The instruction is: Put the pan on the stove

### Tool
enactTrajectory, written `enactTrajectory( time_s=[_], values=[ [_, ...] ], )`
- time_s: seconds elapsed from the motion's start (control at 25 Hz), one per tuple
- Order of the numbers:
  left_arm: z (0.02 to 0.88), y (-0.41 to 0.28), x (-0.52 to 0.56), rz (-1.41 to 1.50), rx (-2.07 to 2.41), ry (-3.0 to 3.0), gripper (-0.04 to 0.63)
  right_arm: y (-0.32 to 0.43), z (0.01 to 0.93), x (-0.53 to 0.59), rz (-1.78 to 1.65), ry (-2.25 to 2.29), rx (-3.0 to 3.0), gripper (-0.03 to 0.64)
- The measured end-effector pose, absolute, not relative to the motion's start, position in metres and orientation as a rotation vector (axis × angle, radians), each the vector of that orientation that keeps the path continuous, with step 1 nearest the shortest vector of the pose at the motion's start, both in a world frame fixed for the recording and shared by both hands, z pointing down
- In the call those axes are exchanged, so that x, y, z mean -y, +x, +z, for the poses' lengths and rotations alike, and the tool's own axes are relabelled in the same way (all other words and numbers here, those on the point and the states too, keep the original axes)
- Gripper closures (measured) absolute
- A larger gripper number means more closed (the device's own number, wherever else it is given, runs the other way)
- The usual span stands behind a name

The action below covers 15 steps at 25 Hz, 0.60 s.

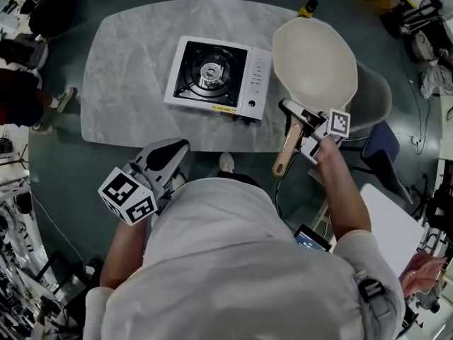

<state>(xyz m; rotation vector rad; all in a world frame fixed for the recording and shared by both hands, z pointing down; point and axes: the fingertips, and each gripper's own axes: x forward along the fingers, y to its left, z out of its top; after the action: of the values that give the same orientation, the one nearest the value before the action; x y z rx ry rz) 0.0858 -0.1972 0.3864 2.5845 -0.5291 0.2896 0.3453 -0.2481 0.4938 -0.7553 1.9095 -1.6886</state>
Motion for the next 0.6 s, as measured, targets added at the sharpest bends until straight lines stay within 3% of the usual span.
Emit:
enactTrajectory(
  time_s=[0.6],
  values=[
    [0.397, -0.013, 0.187, 0.211, 0.724, 2.52, 0.575, 0.204, 0.485, 0.273, -1.848, -0.505, -2.116, 0.483]
  ],
)
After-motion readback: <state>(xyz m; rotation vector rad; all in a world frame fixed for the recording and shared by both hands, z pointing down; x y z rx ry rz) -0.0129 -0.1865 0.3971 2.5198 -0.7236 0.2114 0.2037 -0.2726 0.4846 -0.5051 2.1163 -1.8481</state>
